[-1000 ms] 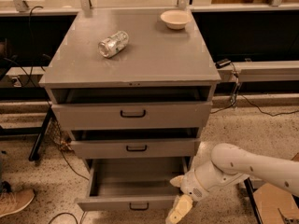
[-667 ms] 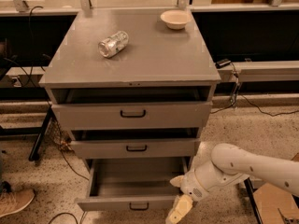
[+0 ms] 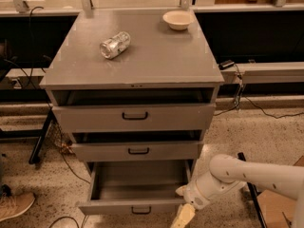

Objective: Close bottom drawer

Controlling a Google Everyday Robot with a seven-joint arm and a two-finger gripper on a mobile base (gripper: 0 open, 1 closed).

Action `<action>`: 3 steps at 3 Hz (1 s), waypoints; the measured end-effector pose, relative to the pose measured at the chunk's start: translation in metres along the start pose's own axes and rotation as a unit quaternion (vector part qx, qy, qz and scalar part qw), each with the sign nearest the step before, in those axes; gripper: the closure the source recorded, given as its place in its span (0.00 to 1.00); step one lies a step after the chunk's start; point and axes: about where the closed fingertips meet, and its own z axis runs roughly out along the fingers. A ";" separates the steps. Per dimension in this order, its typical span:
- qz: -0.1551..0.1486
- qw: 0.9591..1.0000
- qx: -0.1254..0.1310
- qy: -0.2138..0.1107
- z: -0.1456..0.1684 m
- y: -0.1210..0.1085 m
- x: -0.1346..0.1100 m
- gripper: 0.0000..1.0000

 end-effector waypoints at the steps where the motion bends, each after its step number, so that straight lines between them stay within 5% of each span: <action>1: 0.018 1.000 -0.005 0.016 0.024 -0.021 0.033 0.00; 3: 0.048 0.998 0.001 0.040 0.070 -0.065 0.092 0.42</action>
Offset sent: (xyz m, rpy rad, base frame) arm -0.0088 -0.0441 -0.1472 -0.1254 0.0962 -0.0371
